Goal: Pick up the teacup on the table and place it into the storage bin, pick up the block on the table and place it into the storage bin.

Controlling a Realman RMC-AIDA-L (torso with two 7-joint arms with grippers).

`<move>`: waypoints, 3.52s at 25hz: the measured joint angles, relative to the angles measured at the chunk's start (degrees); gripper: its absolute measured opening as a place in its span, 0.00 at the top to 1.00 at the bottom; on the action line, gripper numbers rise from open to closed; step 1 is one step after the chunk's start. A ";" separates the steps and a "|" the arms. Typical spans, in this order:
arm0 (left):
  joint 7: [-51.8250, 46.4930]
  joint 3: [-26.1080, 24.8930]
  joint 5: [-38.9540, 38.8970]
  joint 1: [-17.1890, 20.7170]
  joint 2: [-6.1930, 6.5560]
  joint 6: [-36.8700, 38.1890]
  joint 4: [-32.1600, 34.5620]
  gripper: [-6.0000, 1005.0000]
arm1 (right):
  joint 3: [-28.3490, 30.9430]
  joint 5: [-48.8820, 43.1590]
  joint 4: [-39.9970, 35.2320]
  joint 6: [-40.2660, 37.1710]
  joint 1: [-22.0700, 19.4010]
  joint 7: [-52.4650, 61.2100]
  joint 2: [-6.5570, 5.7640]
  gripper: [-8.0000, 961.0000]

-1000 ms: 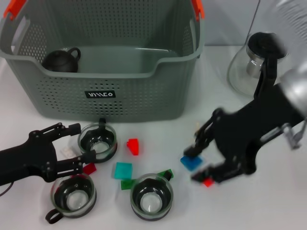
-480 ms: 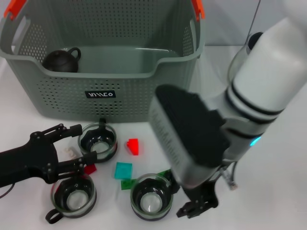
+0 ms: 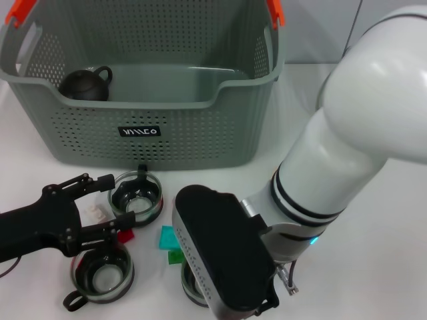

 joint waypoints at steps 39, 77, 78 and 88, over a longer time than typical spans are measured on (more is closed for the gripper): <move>0.00 0.00 -0.10 0.47 -0.18 0.20 0.00 0.18 | 4.95 -0.86 -5.35 -1.04 -4.15 2.48 -0.81 0.94; -0.06 -1.29 -0.81 0.50 -0.60 0.95 -0.23 0.18 | 41.58 1.05 41.35 41.05 25.77 14.50 -0.53 0.94; -0.06 -1.30 -0.81 0.50 -0.68 0.95 -0.25 0.18 | 39.92 2.00 43.83 43.55 26.36 14.42 -0.49 0.94; 0.00 -1.32 -0.79 0.55 -0.90 0.97 -0.68 0.18 | 33.12 8.00 52.61 52.06 26.98 14.38 -0.37 0.94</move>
